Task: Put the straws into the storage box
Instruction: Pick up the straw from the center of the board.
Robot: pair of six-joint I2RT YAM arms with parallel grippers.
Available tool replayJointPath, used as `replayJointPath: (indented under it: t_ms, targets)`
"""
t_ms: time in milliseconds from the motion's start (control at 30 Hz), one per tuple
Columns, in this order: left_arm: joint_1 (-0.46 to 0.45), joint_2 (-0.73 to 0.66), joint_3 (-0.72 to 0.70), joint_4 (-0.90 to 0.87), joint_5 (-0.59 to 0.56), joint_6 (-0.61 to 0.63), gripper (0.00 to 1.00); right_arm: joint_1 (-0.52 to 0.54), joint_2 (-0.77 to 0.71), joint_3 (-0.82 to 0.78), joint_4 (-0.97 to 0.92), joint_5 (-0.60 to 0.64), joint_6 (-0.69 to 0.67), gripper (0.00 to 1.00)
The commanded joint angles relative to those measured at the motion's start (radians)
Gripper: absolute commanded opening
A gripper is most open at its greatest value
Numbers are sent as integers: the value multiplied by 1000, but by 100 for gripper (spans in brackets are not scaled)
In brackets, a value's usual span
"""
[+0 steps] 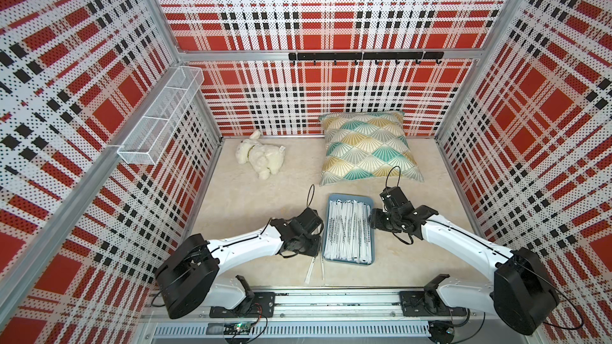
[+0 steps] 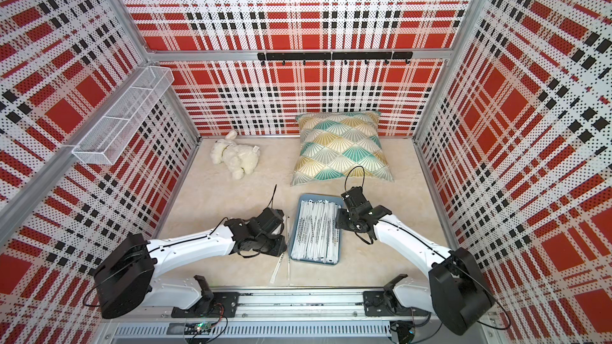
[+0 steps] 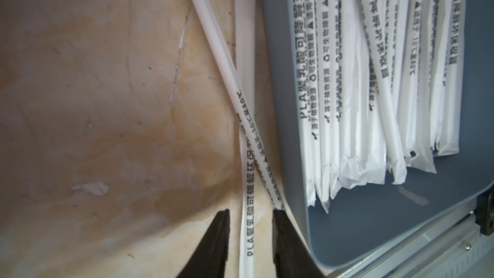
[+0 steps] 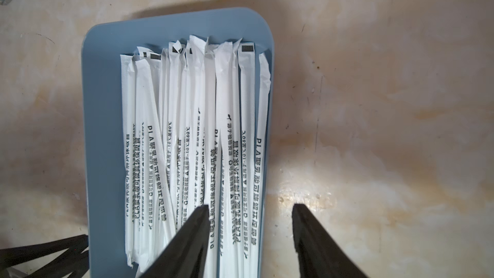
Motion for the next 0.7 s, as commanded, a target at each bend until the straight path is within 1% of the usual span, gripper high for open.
replayJointPath:
  t_ms: [0, 233, 367, 433, 533, 667]
  targets:
    - [-14, -1, -15, 20, 12, -20, 33, 7, 3, 21, 6, 10, -10, 57]
    - [-26, 49, -13, 52, 2, -19, 29, 7, -1, 18, 10, 10, -7, 57]
    - [-64, 109, 7, 46, -43, -16, 29, 7, -3, 20, 9, 9, -8, 57]
    - [-68, 135, 10, 27, -74, -13, 27, 7, -3, 17, 11, 10, -9, 57]
    - [-54, 149, 20, -27, -142, -8, 19, 7, 4, 20, 17, 1, -8, 57]
    - [38, 104, 20, -89, -204, -13, 4, 8, 18, 33, 25, -6, -12, 57]
